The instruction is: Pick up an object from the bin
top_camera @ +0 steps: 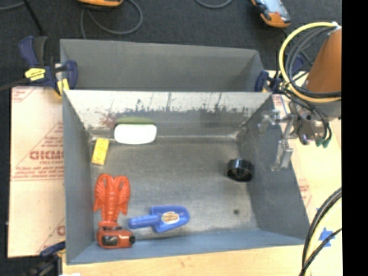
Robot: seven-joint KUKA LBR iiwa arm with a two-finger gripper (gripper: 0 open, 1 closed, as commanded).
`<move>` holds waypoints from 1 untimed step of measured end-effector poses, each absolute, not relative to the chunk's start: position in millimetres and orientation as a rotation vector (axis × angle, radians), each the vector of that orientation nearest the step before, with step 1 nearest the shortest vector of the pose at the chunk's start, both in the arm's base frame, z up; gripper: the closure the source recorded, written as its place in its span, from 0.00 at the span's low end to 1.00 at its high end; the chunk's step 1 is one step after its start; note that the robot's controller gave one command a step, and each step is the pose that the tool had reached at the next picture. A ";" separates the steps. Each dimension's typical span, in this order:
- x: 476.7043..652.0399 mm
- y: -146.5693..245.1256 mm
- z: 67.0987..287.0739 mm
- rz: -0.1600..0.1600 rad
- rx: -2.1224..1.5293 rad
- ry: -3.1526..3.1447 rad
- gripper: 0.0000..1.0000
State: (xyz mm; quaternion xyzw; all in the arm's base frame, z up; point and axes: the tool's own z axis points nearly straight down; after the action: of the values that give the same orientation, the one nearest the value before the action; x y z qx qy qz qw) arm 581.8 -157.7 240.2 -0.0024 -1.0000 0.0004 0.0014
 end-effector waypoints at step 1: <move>583.0 -156.7 245.3 0.004 -0.001 -3.146 0.00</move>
Offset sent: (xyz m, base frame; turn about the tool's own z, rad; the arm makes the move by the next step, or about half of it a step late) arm -0.0274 0.0265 -0.1278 -0.1509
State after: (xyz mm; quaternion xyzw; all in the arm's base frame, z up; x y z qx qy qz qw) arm 583.0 -156.7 245.3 -0.0004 -1.0000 0.0012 -0.0024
